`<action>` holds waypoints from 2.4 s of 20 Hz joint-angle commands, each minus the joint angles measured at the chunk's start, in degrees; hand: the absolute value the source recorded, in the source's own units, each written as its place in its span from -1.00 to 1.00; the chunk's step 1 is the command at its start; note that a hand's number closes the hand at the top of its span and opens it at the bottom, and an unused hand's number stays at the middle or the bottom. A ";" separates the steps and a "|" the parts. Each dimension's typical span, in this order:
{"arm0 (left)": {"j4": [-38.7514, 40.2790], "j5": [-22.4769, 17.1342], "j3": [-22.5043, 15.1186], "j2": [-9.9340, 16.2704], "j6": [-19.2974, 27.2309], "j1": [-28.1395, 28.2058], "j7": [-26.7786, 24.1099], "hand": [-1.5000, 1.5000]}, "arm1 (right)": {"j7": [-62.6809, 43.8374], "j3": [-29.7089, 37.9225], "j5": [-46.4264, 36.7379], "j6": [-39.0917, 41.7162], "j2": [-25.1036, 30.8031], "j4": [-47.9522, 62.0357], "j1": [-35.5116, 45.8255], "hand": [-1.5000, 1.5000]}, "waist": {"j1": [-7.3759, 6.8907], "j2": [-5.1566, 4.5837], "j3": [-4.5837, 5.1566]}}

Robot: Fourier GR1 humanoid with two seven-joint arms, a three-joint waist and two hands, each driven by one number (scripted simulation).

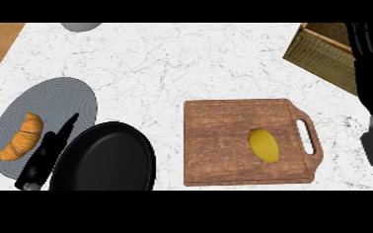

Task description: Pick the lemon from the cutting board and place it in the basket

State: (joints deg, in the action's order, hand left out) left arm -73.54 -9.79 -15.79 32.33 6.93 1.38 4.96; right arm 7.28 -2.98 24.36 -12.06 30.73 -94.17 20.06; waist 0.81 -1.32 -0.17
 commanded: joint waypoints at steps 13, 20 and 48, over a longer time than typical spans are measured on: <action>-21.25 -5.48 3.28 -15.73 12.09 -1.10 -8.99 0.00 | -2.11 -26.94 -27.23 -11.82 -8.63 -12.75 -19.74 -1.00 | 0.79 2.11 0.35; -20.07 -6.30 6.69 -13.69 12.03 -2.01 -8.24 0.00 | -25.13 -20.01 -45.57 -20.66 3.95 -16.90 -23.49 -1.00 | 3.31 2.48 0.96; -23.01 -3.09 3.03 -17.65 11.30 -0.55 -8.42 0.00 | -88.89 -26.78 -39.61 21.37 16.29 -38.91 -4.30 -1.00 | -1.42 1.43 0.32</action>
State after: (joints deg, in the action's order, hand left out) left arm -95.63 -12.94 -12.34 15.41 18.67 -1.11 -2.40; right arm -68.08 -28.70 -15.53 5.48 48.99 -132.38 13.15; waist -0.72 0.01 0.18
